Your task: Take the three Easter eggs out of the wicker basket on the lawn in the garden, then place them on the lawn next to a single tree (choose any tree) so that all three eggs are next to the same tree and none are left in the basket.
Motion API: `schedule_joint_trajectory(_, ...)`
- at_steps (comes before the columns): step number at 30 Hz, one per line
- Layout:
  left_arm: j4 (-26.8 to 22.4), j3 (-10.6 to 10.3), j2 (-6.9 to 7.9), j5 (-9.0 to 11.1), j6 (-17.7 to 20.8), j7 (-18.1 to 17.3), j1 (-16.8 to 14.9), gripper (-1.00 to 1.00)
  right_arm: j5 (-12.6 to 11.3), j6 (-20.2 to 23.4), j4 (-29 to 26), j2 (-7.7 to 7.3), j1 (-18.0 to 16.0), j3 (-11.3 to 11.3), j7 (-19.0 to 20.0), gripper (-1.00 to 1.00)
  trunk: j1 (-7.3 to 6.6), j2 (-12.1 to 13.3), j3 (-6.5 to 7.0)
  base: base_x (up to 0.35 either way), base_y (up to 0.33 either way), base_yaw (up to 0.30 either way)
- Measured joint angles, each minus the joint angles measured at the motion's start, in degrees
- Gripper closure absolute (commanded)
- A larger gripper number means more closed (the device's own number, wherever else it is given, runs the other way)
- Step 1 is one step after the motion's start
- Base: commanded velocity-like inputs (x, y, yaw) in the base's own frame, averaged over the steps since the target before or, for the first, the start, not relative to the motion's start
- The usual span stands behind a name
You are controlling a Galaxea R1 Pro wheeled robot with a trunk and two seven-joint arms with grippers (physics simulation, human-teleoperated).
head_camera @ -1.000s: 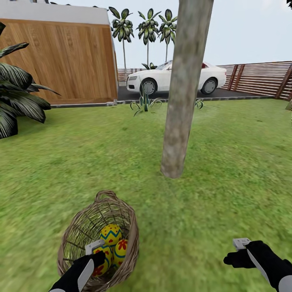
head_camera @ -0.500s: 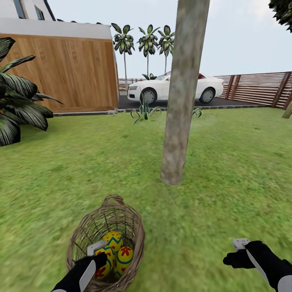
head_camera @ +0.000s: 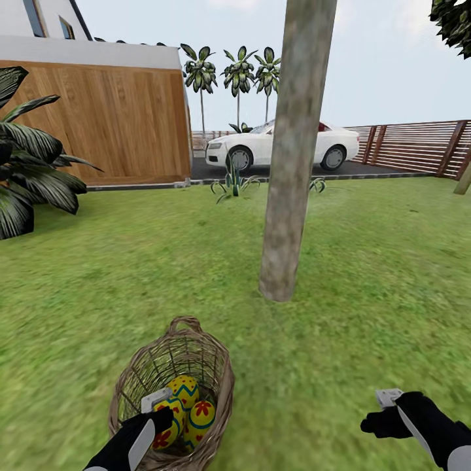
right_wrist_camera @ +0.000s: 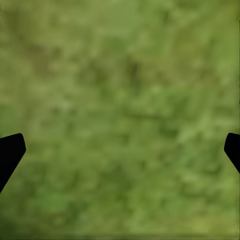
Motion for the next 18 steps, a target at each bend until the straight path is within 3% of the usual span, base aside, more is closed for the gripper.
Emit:
schedule_joint_trajectory(6,0.00,0.00,0.00,0.00,0.00,0.00,0.00,1.00,0.00,0.01,0.13,0.01,0.00,-0.03,-0.10,-1.00,0.00,0.00,0.00,0.000,0.000,0.000)
schedule_joint_trajectory(16,-0.07,-0.04,0.09,0.09,0.26,0.08,0.00,1.00,0.00,0.38,-0.66,-0.06,0.00,0.87,0.34,-1.00,-0.45,0.51,2.17,0.000,0.000,0.000)
schedule_joint_trajectory(18,-0.30,0.11,0.26,0.19,0.62,0.03,0.00,1.00,0.02,0.58,-0.66,-0.77,0.00,1.07,0.56,-1.00,-0.89,1.31,2.53,0.000,0.000,0.000)
